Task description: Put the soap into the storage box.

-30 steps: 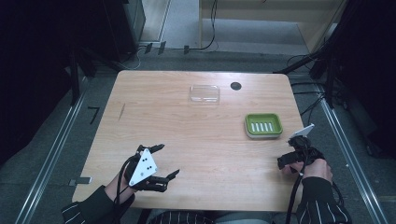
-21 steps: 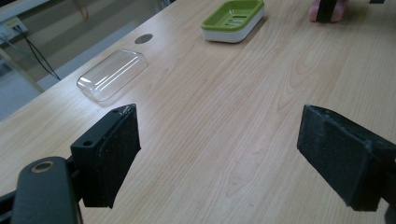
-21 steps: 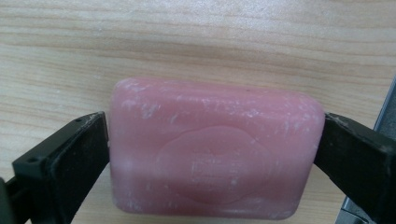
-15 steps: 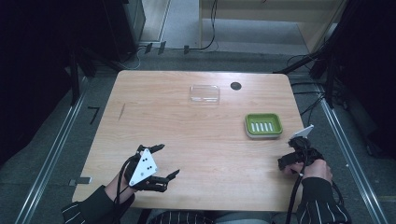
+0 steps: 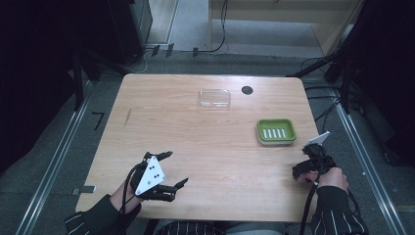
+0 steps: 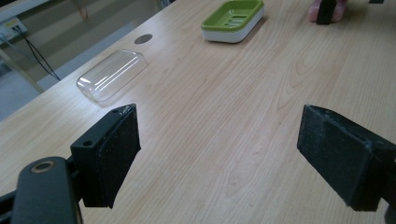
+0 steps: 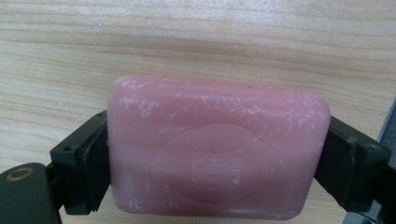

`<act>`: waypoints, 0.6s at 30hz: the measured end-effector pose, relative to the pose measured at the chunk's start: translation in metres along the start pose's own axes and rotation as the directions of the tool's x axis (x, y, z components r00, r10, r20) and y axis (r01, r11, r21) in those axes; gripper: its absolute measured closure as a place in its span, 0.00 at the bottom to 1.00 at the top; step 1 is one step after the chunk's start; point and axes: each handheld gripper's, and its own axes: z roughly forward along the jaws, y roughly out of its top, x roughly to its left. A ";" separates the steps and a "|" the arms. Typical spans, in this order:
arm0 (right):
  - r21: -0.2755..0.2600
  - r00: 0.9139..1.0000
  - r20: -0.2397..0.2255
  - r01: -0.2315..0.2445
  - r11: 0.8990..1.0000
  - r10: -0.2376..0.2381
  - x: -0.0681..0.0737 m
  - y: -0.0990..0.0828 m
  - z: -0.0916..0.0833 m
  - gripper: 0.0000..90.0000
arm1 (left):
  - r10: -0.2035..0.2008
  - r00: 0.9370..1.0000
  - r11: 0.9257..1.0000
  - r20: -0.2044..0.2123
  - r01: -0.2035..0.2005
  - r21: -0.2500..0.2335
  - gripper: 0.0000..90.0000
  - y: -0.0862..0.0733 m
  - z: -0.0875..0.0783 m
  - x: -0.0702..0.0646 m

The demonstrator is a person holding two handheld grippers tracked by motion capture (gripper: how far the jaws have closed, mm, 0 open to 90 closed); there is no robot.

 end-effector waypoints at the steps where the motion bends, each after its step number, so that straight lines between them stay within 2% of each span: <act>1: 0.000 1.000 0.000 0.000 1.000 0.000 0.000 0.000 0.000 0.13 | 0.000 1.000 1.000 0.000 0.000 0.000 0.16 0.000 0.000 0.000; 11: -0.006 1.000 -0.003 0.026 1.000 -0.026 -0.001 0.000 0.000 0.14 | -0.001 1.000 1.000 -0.001 0.001 0.000 0.16 0.000 0.000 0.000; 18: 0.006 1.000 -0.011 0.026 1.000 -0.026 -0.004 0.000 -0.001 0.14 | -0.001 1.000 1.000 -0.001 0.001 0.000 0.16 0.000 -0.001 0.000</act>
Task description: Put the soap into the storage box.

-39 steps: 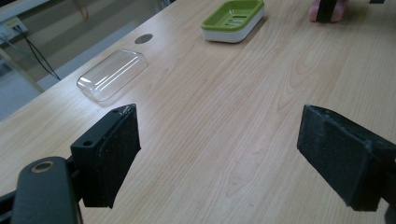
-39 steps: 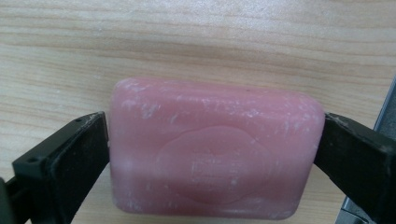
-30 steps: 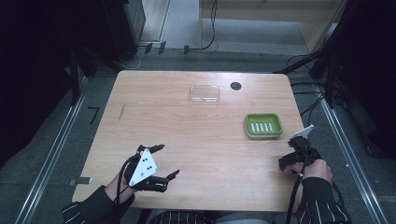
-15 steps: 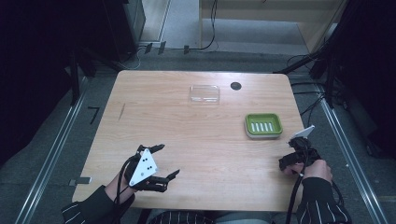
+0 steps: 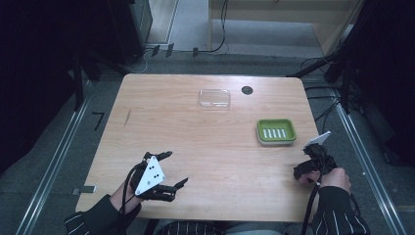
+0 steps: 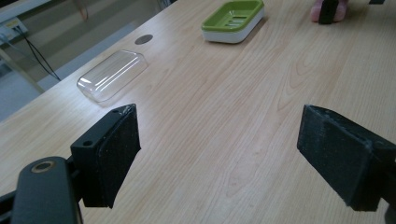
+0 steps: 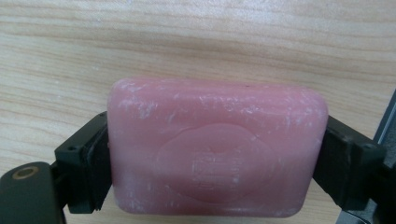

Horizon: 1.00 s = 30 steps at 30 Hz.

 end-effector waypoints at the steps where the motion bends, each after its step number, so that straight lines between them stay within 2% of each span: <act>1: -0.003 1.000 0.000 0.001 1.000 -0.001 0.000 0.000 0.000 0.14 | 0.000 1.000 1.000 0.000 0.000 0.000 0.16 0.000 0.000 0.000; 8: -0.017 0.999 0.017 0.028 0.999 -0.027 0.002 0.000 -0.006 0.15 | -0.001 1.000 1.000 0.001 0.001 -0.001 0.16 0.000 0.000 0.000; 22: -0.051 0.999 0.018 0.045 0.998 -0.044 0.001 0.002 -0.021 0.15 | -0.002 1.000 1.000 -0.004 0.002 0.001 0.16 -0.001 -0.002 0.000; 30: -0.075 0.998 0.021 0.066 0.995 -0.064 0.005 0.011 -0.030 0.15 | -0.009 1.000 1.000 -0.013 0.009 0.005 0.16 -0.003 -0.004 0.000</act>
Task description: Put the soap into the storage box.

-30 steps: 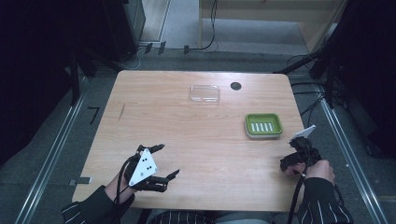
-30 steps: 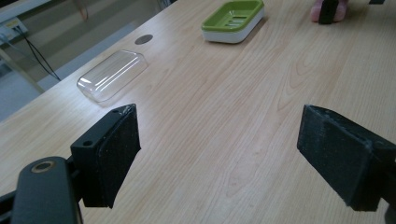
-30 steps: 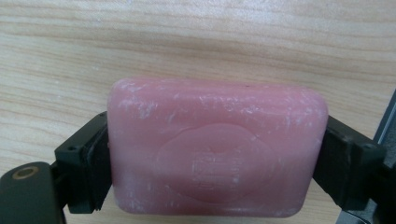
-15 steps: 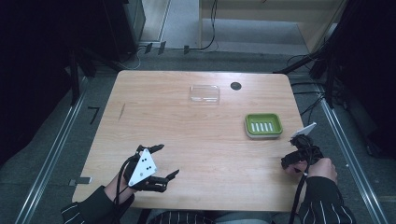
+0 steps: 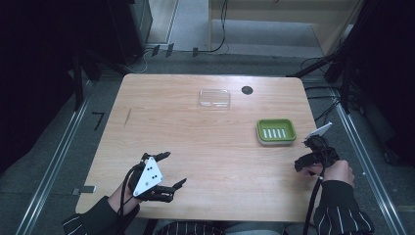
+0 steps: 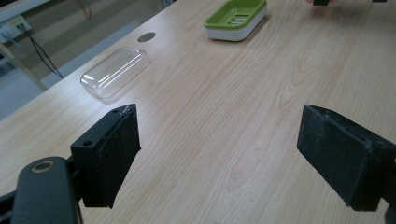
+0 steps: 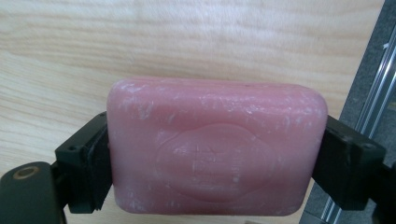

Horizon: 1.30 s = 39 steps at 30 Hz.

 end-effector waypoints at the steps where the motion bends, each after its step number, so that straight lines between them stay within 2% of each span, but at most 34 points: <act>1: -0.002 1.000 -0.001 0.004 1.000 -0.004 0.001 0.001 -0.001 0.15 | -0.001 1.000 1.000 0.001 0.001 -0.001 0.16 0.000 0.000 0.000; 24: -0.060 0.995 0.001 0.097 0.993 -0.097 0.024 0.036 -0.023 0.15 | -0.020 0.999 1.000 -0.037 0.021 0.009 0.16 -0.007 -0.011 0.000; 39: -0.064 0.990 -0.004 0.140 0.988 -0.140 0.036 0.060 -0.029 0.15 | -0.029 0.998 0.999 -0.054 0.030 0.017 0.16 -0.009 -0.017 -0.001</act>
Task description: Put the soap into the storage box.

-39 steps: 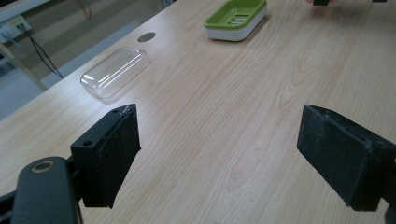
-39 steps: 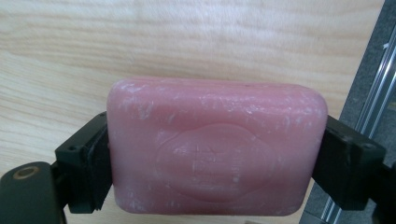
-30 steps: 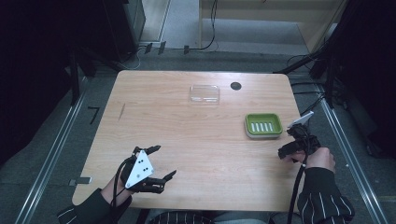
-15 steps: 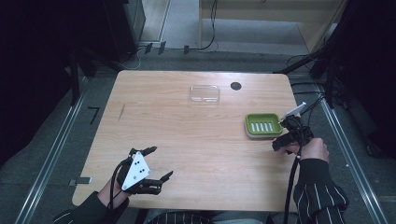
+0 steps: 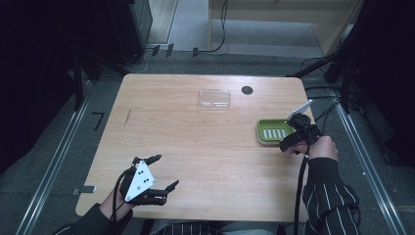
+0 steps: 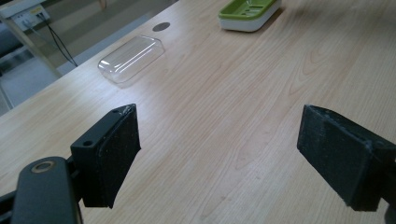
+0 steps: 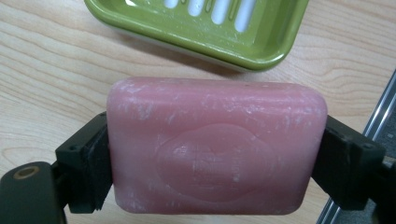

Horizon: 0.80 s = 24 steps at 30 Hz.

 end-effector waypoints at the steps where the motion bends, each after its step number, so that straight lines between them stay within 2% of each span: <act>1: -0.001 1.000 0.000 0.000 1.000 0.000 0.000 0.002 0.000 0.15 | 0.002 1.000 1.000 0.000 -0.002 0.001 0.16 0.000 0.000 0.000; 10: -0.009 1.000 -0.005 0.021 1.000 -0.021 0.002 0.015 -0.003 0.15 | 0.002 1.000 1.000 -0.001 -0.002 0.005 0.16 -0.001 -0.001 0.000; 24: 0.013 0.999 -0.027 0.039 0.999 -0.039 0.005 0.033 -0.001 0.15 | 0.001 1.000 1.000 -0.003 -0.001 0.007 0.16 -0.001 -0.002 0.001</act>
